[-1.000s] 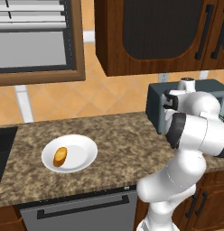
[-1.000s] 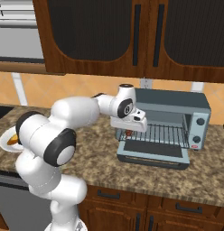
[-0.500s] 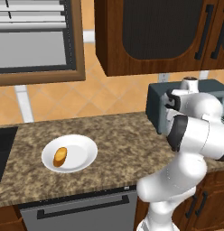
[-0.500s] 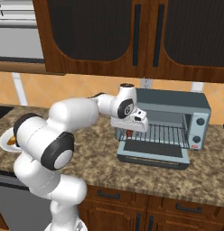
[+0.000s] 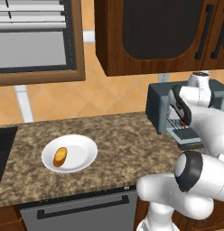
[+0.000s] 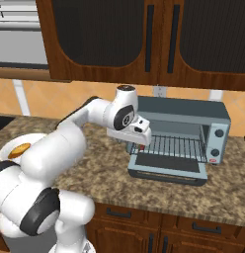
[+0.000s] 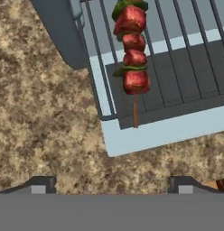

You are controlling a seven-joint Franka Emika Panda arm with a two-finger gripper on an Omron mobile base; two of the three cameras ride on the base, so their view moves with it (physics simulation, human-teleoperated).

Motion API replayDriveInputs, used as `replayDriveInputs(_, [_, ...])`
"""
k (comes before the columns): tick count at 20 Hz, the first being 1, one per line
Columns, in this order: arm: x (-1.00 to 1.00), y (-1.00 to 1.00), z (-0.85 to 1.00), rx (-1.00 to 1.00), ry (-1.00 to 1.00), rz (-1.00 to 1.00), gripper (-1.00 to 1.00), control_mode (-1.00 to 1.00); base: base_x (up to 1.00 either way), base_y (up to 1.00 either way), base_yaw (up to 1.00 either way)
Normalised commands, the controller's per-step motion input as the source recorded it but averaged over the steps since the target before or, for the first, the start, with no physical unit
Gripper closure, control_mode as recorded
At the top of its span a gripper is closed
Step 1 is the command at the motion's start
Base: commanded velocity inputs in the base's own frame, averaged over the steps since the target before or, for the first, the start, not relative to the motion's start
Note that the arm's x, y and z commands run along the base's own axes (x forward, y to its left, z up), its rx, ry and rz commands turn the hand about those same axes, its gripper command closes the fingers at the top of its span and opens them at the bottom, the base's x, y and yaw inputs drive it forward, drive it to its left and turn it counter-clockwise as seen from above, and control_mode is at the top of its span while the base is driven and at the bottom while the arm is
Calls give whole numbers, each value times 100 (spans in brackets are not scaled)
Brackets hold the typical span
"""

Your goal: Pick up the kebab skewer and baguette bread, and place them inside the toaster oven. Close the toaster oven door and start by setting the timer.

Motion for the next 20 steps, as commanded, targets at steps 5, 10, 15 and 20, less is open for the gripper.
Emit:
replayDriveInputs(5, [-100, 100, 0, 0, -10, -8, -100, -100, 0, 0, 0])
replayDriveInputs(10, [-86, 100, 1, -3, -9, -1, -100, -100, 0, 0, 0])
replayDriveInputs(15, [-26, 100, 11, -3, 0, 1, -100, -100, 0, 0, 0])
replayDriveInputs(20, [6, 100, 4, 0, 0, 2, -100, -100, 0, 0, 0])
